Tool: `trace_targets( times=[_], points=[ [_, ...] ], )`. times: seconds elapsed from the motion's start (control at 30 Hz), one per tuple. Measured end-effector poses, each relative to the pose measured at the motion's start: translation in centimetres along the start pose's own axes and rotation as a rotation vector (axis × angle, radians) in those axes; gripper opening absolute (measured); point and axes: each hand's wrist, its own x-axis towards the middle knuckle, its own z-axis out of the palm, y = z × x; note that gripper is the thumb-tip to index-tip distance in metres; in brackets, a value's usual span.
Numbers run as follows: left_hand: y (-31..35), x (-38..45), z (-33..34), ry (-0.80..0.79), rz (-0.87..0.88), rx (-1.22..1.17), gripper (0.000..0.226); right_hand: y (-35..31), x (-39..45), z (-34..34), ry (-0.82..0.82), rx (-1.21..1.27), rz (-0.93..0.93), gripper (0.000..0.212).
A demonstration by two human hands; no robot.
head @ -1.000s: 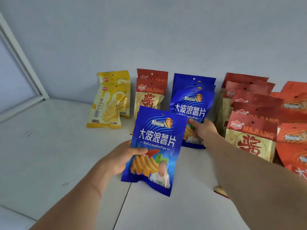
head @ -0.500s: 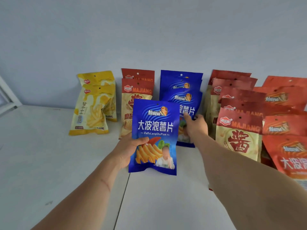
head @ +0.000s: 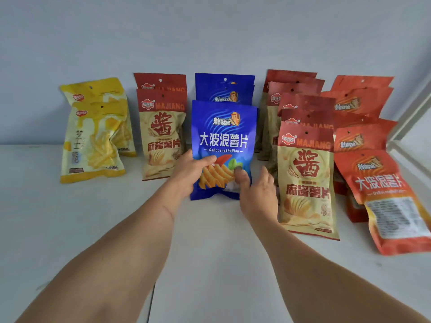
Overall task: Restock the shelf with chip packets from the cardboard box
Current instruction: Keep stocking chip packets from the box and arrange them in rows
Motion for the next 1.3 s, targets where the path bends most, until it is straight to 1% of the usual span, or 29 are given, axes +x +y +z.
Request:
trace_targets(
  times=[0.1,0.23,0.4,0.47,0.53,0.6,0.63,0.67,0.7,0.77,0.8,0.87,0.9,0.97,1.13,1.2,1.3],
  points=[
    [0.2,0.7,0.3,0.026,0.029,0.023,0.016,0.3,-0.2,0.7,-0.06,-0.04,0.012,0.064],
    [0.2,1.9,0.8,0.076,0.065,0.051,0.017,0.6,-0.5,1.8,-0.063,-0.141,-0.026,0.052],
    [-0.3,2.9,2.0,0.093,0.088,0.045,0.018,1.2,-0.4,2.3,-0.065,-0.249,-0.06,0.059],
    [-0.4,2.9,2.2,0.152,0.106,0.091,0.026,1.3,-0.3,2.3,-0.086,-0.281,-0.077,0.06],
    [-0.3,2.5,2.2,0.216,0.107,0.151,0.046,1.2,-0.2,2.1,-0.113,-0.308,-0.096,0.061],
    [0.0,1.6,2.1,0.271,0.08,0.27,0.068,1.1,-0.1,1.8,-0.159,-0.336,-0.102,0.062],
    [0.0,0.9,1.9,0.302,0.074,0.351,0.075,1.0,0.1,1.5,-0.192,-0.352,-0.104,0.063],
    [0.0,0.0,1.5,0.333,0.087,0.445,0.076,0.8,0.2,1.1,-0.232,-0.368,-0.105,0.064],
    [0.2,-1.4,1.1,0.361,0.12,0.559,0.069,0.6,0.3,0.7,-0.268,-0.381,-0.106,0.064],
    [0.1,-5.1,-0.1,0.366,0.224,0.885,0.044,0.3,-0.2,-0.5,-0.307,-0.426,-0.129,0.06],
    [-0.1,-7.4,-0.8,0.336,0.286,1.082,0.036,0.2,-0.8,-1.2,-0.313,-0.477,-0.169,0.056],
    [-0.8,-12.3,-2.3,0.261,0.399,1.435,0.032,0.1,-2.9,-2.6,-0.307,-0.627,-0.315,0.048],
    [-1.3,-14.7,-2.9,0.242,0.426,1.56,0.033,0.2,-4.2,-3.2,-0.296,-0.695,-0.403,0.045],
    [-2.1,-19.7,-4.1,0.239,0.41,1.71,0.034,0.4,-7.2,-4.2,-0.286,-0.771,-0.565,0.038],
    [-4.5,-32.0,-5.7,0.246,0.311,1.837,0.035,1.3,-16.0,-5.3,-0.324,-0.704,-0.846,0.028],
    [-5.4,-36.4,-6.4,0.269,0.269,1.85,0.034,1.6,-19.6,-5.3,-0.316,-0.69,-0.945,0.024],
    [-6.9,-42.8,-7.8,0.315,0.192,1.838,0.031,1.8,-25.3,-5.3,-0.334,-0.666,-1.07,0.025]
  ],
)
